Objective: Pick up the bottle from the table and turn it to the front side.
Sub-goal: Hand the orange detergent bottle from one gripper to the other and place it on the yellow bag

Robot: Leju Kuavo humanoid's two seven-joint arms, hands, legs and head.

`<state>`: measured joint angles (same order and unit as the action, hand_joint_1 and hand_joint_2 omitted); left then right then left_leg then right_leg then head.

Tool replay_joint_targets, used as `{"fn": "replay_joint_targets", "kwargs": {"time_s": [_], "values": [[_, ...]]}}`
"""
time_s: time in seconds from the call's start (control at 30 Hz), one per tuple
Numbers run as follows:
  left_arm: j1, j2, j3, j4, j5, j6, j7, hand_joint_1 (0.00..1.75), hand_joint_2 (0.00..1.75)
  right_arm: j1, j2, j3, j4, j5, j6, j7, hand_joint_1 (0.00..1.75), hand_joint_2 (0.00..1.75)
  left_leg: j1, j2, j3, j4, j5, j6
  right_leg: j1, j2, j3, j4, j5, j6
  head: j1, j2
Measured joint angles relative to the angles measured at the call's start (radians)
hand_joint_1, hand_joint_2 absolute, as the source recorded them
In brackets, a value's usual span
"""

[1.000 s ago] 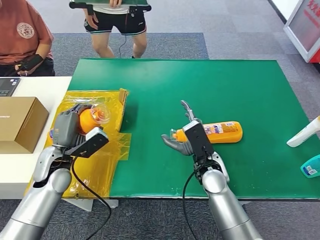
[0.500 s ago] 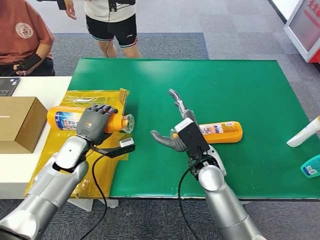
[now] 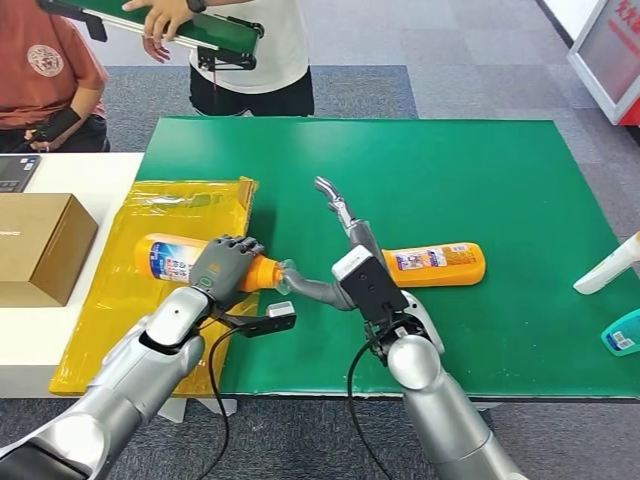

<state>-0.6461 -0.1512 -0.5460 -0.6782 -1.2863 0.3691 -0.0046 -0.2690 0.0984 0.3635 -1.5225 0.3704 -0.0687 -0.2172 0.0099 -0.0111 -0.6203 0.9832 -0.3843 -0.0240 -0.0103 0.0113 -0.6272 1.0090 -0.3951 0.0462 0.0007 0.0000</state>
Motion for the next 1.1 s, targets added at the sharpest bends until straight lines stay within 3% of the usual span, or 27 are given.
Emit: {"fn": "replay_joint_targets", "kwargs": {"time_s": [0.13, 0.17, 0.27, 0.3, 1.0, 1.1], "values": [[0.000, -0.008, -0.003, 0.031, 0.017, 0.002, -0.008, 1.75, 1.75, 0.000, 0.000, 0.007, 0.000, -0.002, 0.000, -0.001, 0.00, 1.75, 0.000, 0.000, 0.000, 0.000, 0.000, 0.000, 0.000, 0.000, 0.000, 0.000, 0.000, 0.000, 0.000, 0.000], [0.001, -0.010, -0.003, 0.038, 0.020, 0.003, -0.010, 1.58, 1.75, 0.001, 0.000, 0.009, 0.000, -0.002, 0.000, -0.001, 0.00, 1.75, 0.000, 0.000, 0.000, 0.000, 0.000, 0.000, 0.000, 0.000, 0.000, 0.000, 0.000, 0.000, 0.000, 0.000], [0.005, -0.017, -0.005, 0.061, 0.028, 0.012, -0.012, 0.27, 1.75, 0.002, 0.000, 0.014, -0.004, -0.003, -0.001, -0.002, 0.00, 1.75, 0.000, 0.000, 0.000, 0.000, 0.000, 0.000, 0.000, 0.000, 0.000, 0.000, 0.000, 0.000, 0.000, 0.000], [0.008, -0.019, -0.005, 0.069, 0.030, 0.018, -0.013, 0.00, 1.75, 0.003, 0.000, 0.016, -0.005, -0.004, -0.002, -0.003, 0.00, 1.75, 0.000, 0.000, 0.000, 0.000, 0.000, 0.000, 0.000, 0.000, 0.000, 0.000, 0.000, 0.000, 0.000, 0.000], [0.034, -0.023, -0.002, 0.123, 0.060, 0.065, -0.016, 0.00, 1.75, 0.026, 0.000, 0.018, -0.031, -0.017, -0.023, -0.003, 0.00, 1.75, 0.000, 0.000, 0.000, 0.000, 0.000, 0.000, 0.000, 0.000, 0.000, 0.000, 0.000, 0.000, 0.000, 0.000], [0.040, -0.023, 0.012, 0.121, 0.117, 0.077, -0.050, 0.00, 1.75, 0.027, 0.000, 0.018, -0.032, -0.017, -0.027, -0.002, 0.00, 1.75, 0.000, 0.000, 0.000, 0.000, 0.000, 0.000, 0.000, 0.000, 0.000, 0.000, 0.000, 0.000, 0.000, 0.000]]}}
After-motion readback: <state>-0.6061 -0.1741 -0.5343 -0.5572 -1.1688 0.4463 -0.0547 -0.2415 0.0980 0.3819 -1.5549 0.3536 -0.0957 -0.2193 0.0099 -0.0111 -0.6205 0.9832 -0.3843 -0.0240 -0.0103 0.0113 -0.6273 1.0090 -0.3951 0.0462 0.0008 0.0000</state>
